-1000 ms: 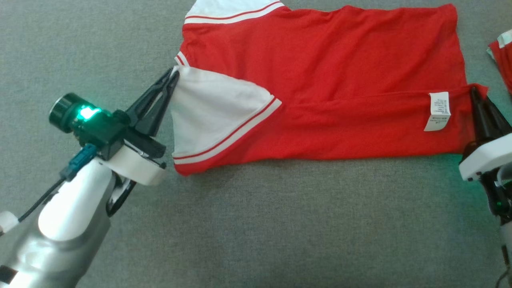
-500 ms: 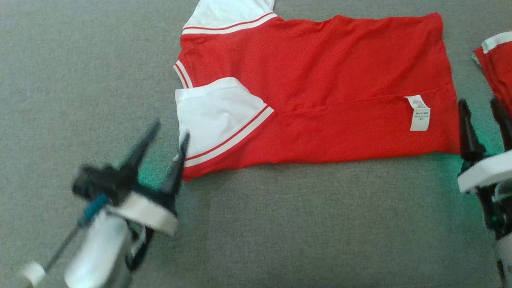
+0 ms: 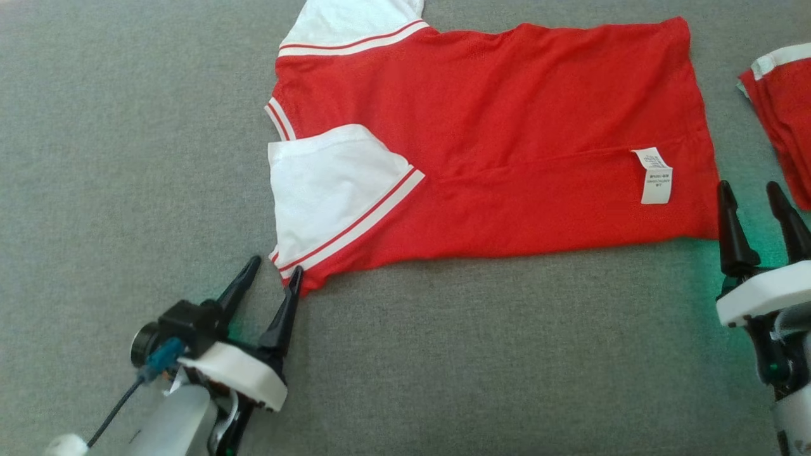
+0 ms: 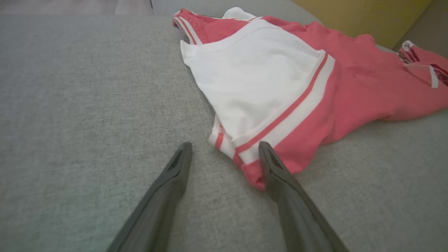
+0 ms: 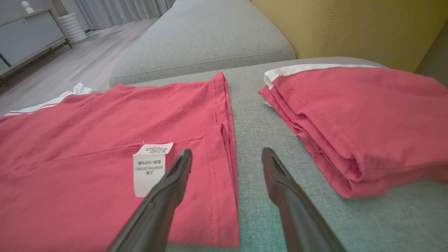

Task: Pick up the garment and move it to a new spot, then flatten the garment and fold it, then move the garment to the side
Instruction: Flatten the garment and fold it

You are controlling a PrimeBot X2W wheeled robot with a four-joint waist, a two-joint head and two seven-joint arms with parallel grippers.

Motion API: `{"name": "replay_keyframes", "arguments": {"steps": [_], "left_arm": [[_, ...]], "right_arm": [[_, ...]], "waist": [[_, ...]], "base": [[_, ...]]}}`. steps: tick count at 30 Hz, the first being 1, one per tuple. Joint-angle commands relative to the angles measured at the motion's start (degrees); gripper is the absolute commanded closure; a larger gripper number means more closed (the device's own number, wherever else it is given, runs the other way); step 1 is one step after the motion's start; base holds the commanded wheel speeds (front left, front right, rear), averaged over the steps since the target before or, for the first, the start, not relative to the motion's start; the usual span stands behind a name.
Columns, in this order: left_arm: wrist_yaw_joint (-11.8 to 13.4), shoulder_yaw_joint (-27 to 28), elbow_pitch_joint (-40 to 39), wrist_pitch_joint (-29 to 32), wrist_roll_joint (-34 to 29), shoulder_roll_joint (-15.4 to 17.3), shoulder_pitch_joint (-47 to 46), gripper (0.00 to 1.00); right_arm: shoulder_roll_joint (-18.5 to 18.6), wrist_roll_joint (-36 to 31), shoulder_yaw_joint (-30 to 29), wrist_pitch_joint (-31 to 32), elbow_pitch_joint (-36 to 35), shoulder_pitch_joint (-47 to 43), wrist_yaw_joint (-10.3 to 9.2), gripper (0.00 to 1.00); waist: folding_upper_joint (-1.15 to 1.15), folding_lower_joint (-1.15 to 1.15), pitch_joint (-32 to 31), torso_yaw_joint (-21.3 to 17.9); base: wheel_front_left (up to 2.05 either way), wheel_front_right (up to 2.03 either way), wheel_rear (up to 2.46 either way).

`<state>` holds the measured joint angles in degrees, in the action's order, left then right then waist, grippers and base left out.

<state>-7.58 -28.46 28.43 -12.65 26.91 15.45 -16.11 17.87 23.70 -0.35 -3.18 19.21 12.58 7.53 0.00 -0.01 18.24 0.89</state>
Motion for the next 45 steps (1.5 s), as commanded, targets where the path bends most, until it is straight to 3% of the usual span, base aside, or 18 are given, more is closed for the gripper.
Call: {"name": "replay_keyframes", "arguments": {"steps": [1, 3, 4, 5, 6, 18, 19, 20, 22, 33, 45], "left_arm": [[0.2, 0.4, 0.5, 1.3, 0.9, 0.6, -1.5, 0.00], [0.1, -1.0, 1.2, 2.3, 1.5, 0.5, -1.6, 0.00], [0.1, -2.7, 1.2, 2.6, 2.4, 0.6, -1.7, 0.50], [0.1, -2.7, 1.2, 2.6, 2.4, 0.6, -1.7, 0.50], [0.1, -4.5, 0.7, 2.5, 3.4, 0.9, -1.8, 1.00], [0.1, -7.2, -2.7, 0.4, 4.9, 4.7, -3.4, 1.00], [0.1, -7.2, -3.0, 0.3, 4.9, 4.9, -3.5, 1.00], [0.1, -7.2, -3.2, 0.3, 4.9, 5.2, -3.6, 1.00], [0.1, -7.2, -3.6, 0.3, 4.9, 5.6, -3.7, 1.00], [1.2, -7.5, -6.0, 0.5, 4.8, 7.4, -2.1, 1.00], [4.6, -7.8, -14.3, 2.6, 5.9, 10.6, 5.6, 1.00]], "right_arm": [[0.6, 0.0, 0.5, -0.3, -1.9, 0.0, -0.04, 0.00], [0.6, 0.0, 0.4, -0.1, -1.8, -0.1, -0.04, 0.00], [0.5, 0.1, 0.5, 0.4, -1.6, -0.3, -0.04, 0.00], [0.5, 0.1, 0.5, 0.4, -1.6, -0.3, -0.04, 0.00], [0.3, 0.3, 0.6, 1.2, -1.1, -0.6, -0.04, 0.00], [-0.5, 0.3, -1.2, 6.5, 5.5, -0.1, -0.04, 0.00], [-0.5, 0.3, -1.2, 7.0, 6.0, -0.1, -0.04, 0.09], [-0.5, 0.4, -1.1, 7.4, 6.3, 0.0, -0.04, 0.52], [-0.6, 1.0, -0.5, 8.7, 6.6, -0.1, -0.04, 1.00], [2.6, 3.4, 0.1, 12.7, 4.1, -1.9, -0.04, 1.00], [6.8, 4.7, -1.3, 16.2, -4.2, -11.0, -0.04, 1.00]], "waist": [[0.00, 0.01, 0.1, -0.1], [0.00, 0.01, 0.1, -0.2], [0.00, 0.01, 0.0, -0.2], [0.00, 0.01, 0.0, -0.2], [0.00, 0.01, -0.1, -0.2], [0.00, 0.01, -1.6, 1.4], [0.00, 0.01, -1.7, 1.6], [0.00, 0.01, -1.8, 1.7], [0.00, 0.01, -1.9, 1.8], [0.00, 0.01, -3.7, 1.6], [0.00, 0.01, -7.8, 1.4]], "base": [[0.00, 0.00, 0.00], [0.00, 0.00, 0.00], [0.00, 0.00, 0.00], [0.00, 0.00, 0.00], [0.00, 0.00, 0.00], [0.00, 0.00, 0.00], [0.00, 0.00, 0.00], [0.00, 0.00, 0.00], [0.00, 0.00, 0.00], [0.00, 0.00, 0.00], [0.00, 0.00, 0.00]]}}
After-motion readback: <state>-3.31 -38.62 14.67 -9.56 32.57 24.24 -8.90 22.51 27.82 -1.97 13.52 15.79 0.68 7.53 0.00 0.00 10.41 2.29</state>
